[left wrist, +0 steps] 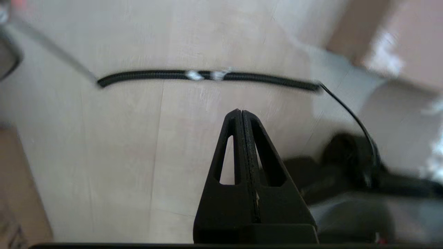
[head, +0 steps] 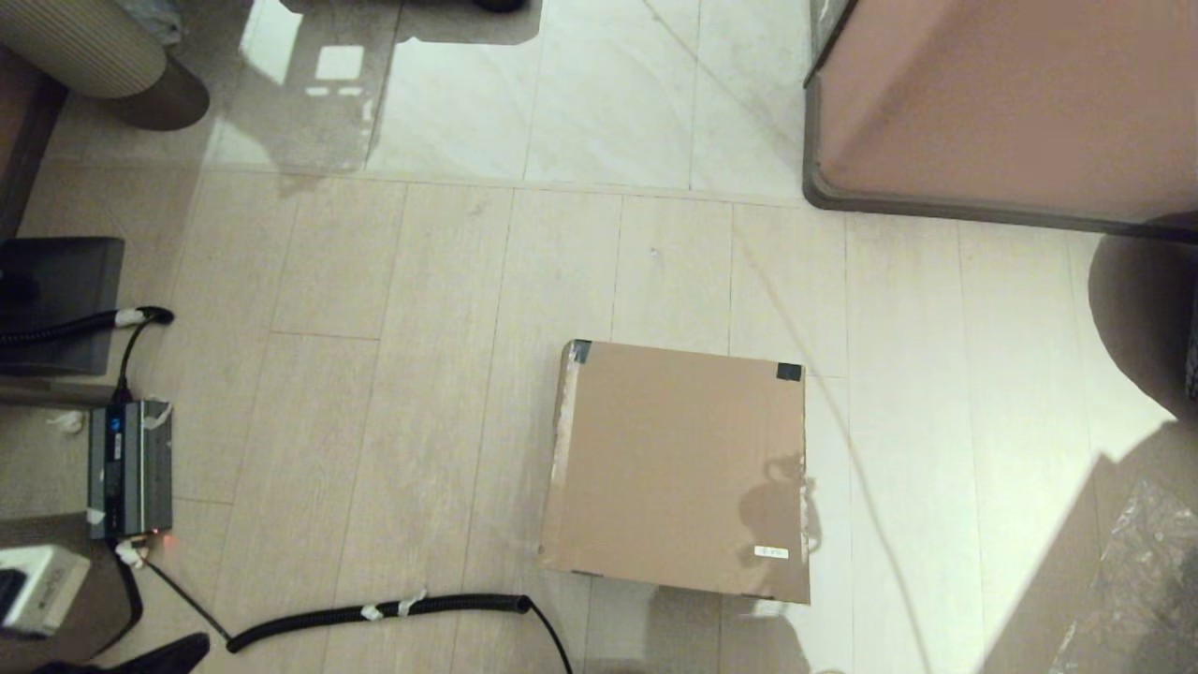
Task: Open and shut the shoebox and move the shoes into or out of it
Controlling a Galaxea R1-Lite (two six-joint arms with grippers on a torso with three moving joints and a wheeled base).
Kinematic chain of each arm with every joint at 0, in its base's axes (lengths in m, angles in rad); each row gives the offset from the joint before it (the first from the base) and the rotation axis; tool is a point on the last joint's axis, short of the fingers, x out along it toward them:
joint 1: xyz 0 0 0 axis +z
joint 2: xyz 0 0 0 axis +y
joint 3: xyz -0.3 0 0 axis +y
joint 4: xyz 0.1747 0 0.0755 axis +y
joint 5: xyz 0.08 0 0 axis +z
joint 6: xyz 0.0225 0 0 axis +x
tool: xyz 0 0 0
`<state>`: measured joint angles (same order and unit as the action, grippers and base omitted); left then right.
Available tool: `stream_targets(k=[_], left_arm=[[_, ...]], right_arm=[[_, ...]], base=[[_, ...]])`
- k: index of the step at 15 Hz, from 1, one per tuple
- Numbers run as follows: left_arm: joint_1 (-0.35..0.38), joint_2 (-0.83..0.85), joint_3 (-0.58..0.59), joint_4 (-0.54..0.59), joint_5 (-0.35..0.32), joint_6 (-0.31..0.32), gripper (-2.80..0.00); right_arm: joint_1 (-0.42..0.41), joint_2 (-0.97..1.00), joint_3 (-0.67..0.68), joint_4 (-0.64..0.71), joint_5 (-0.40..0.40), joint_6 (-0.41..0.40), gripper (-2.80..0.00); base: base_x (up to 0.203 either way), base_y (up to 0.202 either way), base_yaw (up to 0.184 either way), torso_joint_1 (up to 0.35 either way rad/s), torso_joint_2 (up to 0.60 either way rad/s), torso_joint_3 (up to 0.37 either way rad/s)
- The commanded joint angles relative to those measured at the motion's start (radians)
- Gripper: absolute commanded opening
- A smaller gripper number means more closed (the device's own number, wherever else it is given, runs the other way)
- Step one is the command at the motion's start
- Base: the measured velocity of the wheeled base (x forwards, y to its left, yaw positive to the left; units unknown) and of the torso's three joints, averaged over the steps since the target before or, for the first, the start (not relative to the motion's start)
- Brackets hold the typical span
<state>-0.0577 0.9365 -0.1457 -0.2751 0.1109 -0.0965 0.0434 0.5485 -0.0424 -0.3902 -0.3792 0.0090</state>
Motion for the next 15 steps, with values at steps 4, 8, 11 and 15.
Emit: stream_targets(k=[4, 8, 11, 15], left_arm=[[-0.032, -0.163, 0.125, 0.025, -0.147, 0.07, -2.8], [-0.031, -0.226, 0.145, 0.136, -0.013, 0.099, -2.8], [-0.03, -0.275, 0.125, 0.208, 0.01, 0.106, -2.8], [-0.028, -0.499, 0.108, 0.265, -0.004, 0.157, -2.8]], right_arm=[[-0.031, -0.489, -0.049, 0.615, 0.384, -0.049, -2.8], [-0.031, -0.542, -0.05, 0.616, 0.379, -0.03, -2.8], [-0.031, -0.546, -0.05, 0.616, 0.382, -0.03, -2.8], [-0.031, -0.547, -0.05, 0.616, 0.373, -0.032, -2.8]], base=[[0.0, 0.0, 0.0, 0.0, 0.0, 0.0], [0.0, 0.0, 0.0, 0.0, 0.0, 0.0], [0.0, 0.0, 0.0, 0.0, 0.0, 0.0], [0.0, 0.0, 0.0, 0.0, 0.0, 0.0]])
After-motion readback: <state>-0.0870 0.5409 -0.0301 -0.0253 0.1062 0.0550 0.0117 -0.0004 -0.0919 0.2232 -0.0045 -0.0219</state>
